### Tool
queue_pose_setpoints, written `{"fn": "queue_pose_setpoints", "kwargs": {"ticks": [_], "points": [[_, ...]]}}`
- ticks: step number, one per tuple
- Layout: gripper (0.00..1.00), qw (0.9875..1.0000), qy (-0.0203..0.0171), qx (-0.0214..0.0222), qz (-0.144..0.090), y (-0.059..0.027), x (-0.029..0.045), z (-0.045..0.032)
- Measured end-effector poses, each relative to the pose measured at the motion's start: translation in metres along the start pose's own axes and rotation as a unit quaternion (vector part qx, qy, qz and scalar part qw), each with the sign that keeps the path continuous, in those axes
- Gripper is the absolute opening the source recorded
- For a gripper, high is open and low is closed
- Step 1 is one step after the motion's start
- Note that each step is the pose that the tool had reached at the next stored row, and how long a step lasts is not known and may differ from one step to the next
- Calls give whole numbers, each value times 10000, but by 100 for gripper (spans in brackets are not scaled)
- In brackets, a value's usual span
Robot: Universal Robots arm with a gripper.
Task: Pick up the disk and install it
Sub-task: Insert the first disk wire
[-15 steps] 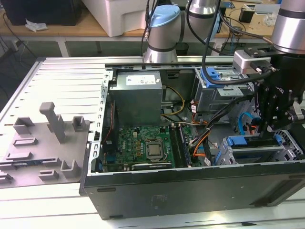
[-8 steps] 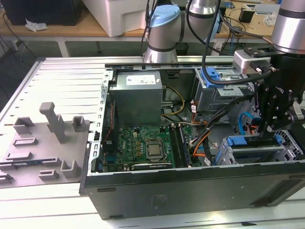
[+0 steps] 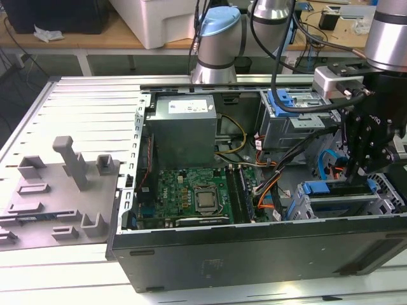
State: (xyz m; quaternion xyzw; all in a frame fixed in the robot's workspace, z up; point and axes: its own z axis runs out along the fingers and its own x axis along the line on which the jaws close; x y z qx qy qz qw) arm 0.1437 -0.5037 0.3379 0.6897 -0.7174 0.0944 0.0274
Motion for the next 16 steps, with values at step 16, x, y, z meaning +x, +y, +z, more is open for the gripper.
{"fn": "queue_pose_setpoints", "kwargs": {"ticks": [16], "points": [[24, 10000, 6, -1, 8, -6, 10, -60]]}}
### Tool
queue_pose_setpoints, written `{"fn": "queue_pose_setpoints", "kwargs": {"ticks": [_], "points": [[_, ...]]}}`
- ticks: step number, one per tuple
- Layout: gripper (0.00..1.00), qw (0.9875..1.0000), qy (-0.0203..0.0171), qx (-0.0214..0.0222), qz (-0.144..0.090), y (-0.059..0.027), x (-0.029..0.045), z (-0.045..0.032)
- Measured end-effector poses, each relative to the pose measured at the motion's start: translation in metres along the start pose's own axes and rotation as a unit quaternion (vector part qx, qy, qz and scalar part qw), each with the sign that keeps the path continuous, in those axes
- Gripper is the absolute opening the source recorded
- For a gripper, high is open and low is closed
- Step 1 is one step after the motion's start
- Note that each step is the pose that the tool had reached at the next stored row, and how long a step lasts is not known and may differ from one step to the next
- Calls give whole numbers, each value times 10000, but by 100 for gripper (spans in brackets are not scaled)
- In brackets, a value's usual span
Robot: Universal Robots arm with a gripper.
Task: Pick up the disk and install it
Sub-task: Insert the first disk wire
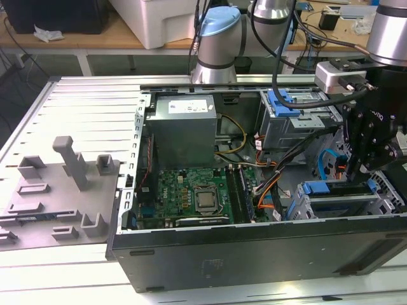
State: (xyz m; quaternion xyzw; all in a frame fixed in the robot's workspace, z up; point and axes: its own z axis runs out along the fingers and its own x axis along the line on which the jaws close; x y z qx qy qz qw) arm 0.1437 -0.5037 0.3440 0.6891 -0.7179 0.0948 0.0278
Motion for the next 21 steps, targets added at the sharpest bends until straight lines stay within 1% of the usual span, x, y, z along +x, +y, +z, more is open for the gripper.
{"fn": "queue_pose_setpoints", "kwargs": {"ticks": [3, 4, 10, 16, 18, 19, 21], "points": [[23, 10000, 0, 0, 0, 0, 0, 0], [16, 10000, 0, 0, 0, 0, 0, 0], [16, 10000, 0, -1, 0, 0, 0, 0], [16, 10000, 4, -64, -12, -2, 0, 0], [16, 10000, 5, -76, -4, -8, -1, 1], [16, 10000, 6, -81, 3, -14, 0, 1], [16, 9999, 14, -112, 78, -28, -2, 5]]}}
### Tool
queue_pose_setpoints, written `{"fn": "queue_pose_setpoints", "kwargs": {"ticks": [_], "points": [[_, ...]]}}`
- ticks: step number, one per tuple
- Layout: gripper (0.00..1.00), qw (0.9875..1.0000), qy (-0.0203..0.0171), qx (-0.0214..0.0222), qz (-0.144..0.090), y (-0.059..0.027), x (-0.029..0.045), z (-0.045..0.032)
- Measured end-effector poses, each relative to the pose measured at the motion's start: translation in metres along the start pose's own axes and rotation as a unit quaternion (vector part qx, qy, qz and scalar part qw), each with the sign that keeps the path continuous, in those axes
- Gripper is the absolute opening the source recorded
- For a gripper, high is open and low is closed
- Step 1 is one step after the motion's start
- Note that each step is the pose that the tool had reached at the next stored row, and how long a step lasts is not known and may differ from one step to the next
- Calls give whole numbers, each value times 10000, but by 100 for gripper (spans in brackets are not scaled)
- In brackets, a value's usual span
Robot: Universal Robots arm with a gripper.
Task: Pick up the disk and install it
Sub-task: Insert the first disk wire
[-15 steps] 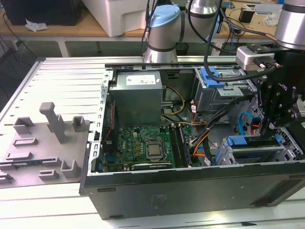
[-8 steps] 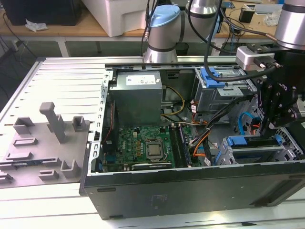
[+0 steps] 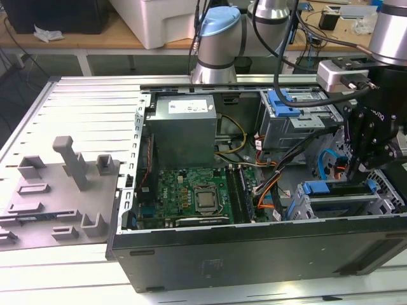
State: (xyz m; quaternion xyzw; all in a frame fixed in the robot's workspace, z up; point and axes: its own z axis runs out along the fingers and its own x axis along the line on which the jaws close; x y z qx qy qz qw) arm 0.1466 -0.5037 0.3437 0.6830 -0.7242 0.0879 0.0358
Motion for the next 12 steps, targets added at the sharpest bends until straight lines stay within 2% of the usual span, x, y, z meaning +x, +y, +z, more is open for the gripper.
{"fn": "queue_pose_setpoints", "kwargs": {"ticks": [4, 6, 12], "points": [[16, 9996, 22, -60, 273, 1, -2, 13], [16, 9993, 30, -75, 361, -2, -3, 16], [16, 9991, 33, -85, 412, -32, -18, 17]]}}
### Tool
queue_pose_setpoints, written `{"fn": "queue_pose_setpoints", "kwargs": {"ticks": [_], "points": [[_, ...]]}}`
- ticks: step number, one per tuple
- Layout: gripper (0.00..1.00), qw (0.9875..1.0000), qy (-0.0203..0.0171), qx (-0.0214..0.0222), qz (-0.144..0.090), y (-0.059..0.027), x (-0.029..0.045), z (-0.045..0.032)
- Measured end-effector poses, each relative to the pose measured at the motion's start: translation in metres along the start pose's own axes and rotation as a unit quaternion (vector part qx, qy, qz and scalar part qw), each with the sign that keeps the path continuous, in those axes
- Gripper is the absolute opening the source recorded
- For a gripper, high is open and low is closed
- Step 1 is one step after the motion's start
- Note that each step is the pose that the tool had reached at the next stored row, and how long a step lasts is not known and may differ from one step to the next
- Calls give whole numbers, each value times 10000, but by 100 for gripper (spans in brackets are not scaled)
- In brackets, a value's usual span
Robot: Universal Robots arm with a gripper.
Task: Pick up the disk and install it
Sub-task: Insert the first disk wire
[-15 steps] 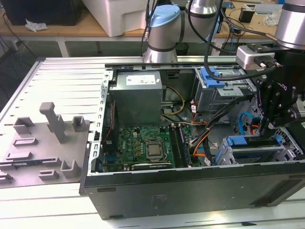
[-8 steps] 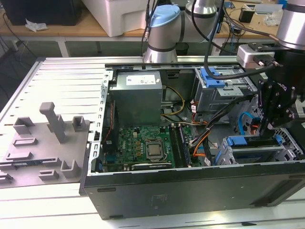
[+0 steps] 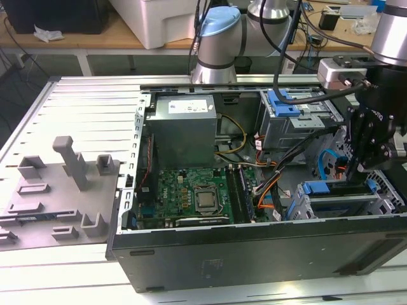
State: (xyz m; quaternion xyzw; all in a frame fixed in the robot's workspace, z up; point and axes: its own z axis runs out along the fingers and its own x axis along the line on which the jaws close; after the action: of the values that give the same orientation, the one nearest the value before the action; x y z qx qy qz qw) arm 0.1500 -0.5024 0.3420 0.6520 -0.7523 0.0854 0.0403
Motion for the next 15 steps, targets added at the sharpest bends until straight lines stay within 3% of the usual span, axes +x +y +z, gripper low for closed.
{"fn": "queue_pose_setpoints", "kwargs": {"ticks": [5, 9, 15], "points": [[16, 10000, 9, -2, -8, 0, -2, 0], [16, 10000, 42, 7, -78, -1, -4, 0], [16, 9999, 46, 8, -91, 0, -4, -1]]}}
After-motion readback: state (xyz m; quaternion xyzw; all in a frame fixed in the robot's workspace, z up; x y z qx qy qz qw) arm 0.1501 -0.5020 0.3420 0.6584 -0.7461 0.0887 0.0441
